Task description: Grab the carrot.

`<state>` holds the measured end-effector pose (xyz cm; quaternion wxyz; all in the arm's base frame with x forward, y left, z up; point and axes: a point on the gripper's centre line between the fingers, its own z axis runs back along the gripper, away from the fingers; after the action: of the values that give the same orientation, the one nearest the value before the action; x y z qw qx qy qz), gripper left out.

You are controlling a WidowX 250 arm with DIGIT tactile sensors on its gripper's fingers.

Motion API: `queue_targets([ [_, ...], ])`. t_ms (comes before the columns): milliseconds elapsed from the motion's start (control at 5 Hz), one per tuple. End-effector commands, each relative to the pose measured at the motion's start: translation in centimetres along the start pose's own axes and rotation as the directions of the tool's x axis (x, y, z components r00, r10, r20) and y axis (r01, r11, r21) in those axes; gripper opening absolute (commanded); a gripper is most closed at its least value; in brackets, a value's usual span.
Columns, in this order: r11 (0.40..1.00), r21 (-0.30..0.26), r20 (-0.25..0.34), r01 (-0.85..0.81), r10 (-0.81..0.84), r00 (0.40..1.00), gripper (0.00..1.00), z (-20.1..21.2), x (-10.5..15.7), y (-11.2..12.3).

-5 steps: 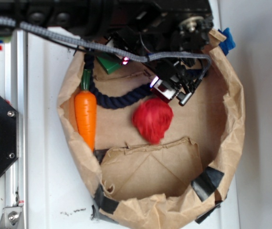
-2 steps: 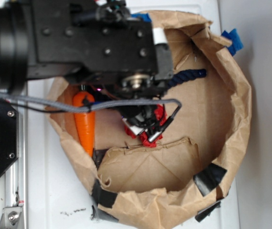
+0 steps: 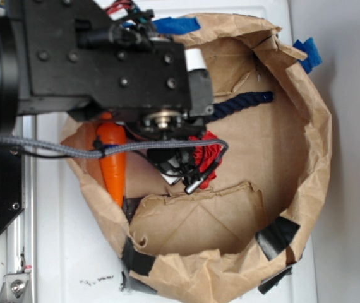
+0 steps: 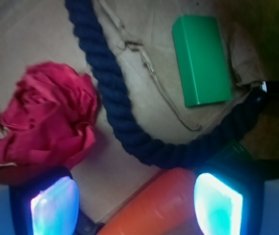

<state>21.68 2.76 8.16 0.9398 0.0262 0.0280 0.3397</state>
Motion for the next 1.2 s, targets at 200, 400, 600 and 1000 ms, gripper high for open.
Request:
queue_targets([
  [200,1.000,-0.020,0.045,0.005,-0.004,0.999,1.00,0.4,-5.1,0.5],
  [400,0.999,-0.013,0.048,-0.052,0.052,0.997,1.00,-0.4,-5.3,0.8],
  [600,0.991,-0.018,0.060,-0.136,0.137,0.989,1.00,-0.6,-4.2,0.6],
  [1000,0.986,-0.007,0.057,-0.168,0.168,0.984,1.00,-0.9,-1.7,0.7],
])
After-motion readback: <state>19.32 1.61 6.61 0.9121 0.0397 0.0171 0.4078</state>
